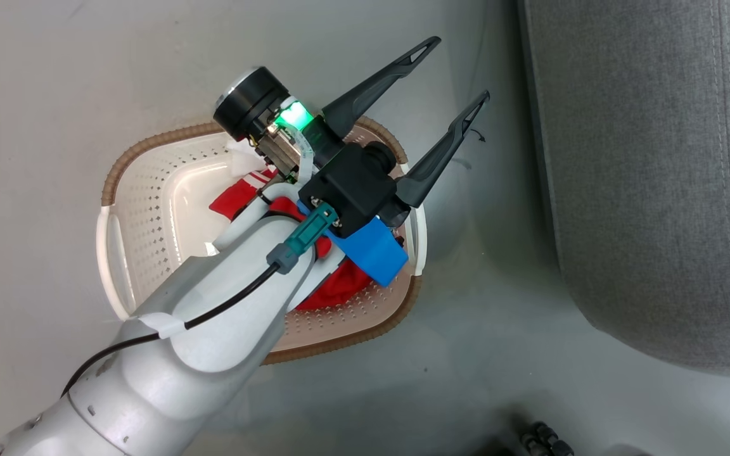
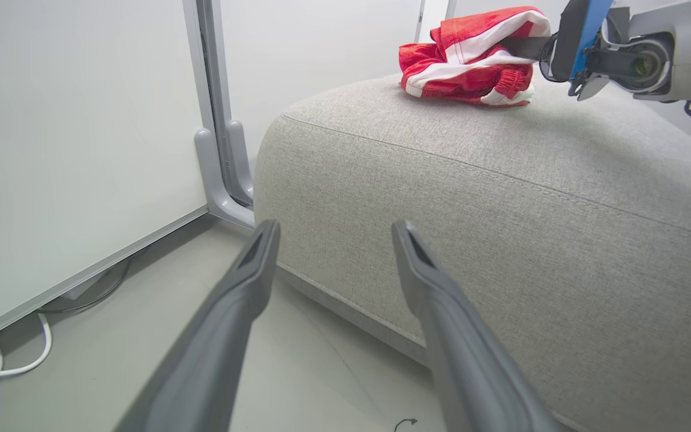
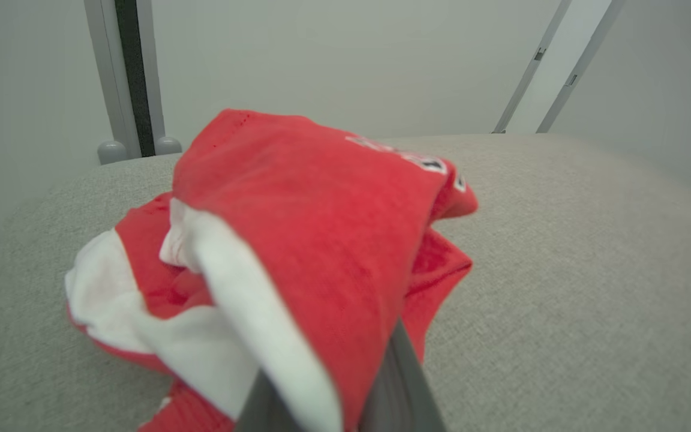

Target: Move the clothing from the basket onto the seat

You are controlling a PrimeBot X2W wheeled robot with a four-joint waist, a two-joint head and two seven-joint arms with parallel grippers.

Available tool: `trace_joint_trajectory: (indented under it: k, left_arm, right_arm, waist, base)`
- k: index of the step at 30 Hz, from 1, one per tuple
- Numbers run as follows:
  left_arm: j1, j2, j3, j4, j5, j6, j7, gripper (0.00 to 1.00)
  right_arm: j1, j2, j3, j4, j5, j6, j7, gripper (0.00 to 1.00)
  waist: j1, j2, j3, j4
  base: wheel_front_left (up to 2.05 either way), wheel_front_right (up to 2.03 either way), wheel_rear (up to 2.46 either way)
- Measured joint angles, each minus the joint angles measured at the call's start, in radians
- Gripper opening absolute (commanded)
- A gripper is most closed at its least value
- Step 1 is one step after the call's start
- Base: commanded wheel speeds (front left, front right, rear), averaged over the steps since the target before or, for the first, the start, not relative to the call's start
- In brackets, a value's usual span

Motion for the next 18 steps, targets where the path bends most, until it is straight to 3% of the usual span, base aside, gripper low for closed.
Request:
trace_joint_trajectory:
  k: [1,7,18]
  left_arm:
    - [0.0,0.0,-0.001,0.001,-0.002,0.002,0.0,1.0]
    - [0.004,-0.009,-0.002,0.015,-0.014,0.008,-0.012,1.0]
    - [0.086,-0.047,0.04,0.054,-0.059,0.029,-0.03,1.0]
  right_arm:
    - [0.0,0.002,-0.003,-0.001,0.007,0.0,0.0,1.0]
    - [0.068,0.0,0.021,-0.029,0.021,0.0,0.0,1.0]
    - [0.312,0.018,0.101,-0.186,0.087,0.0,0.0,1.0]
  waist:
    - [0.0,0.0,-0.003,0.0]
    - [-0.0001,0.0,-0.046,0.0]
    - [-0.0001,0.0,-0.208,0.013]
  base:
    - [0.0,0.0,0.0]
    - [0.0,0.0,0.0]
    - [0.0,0.0,0.0]
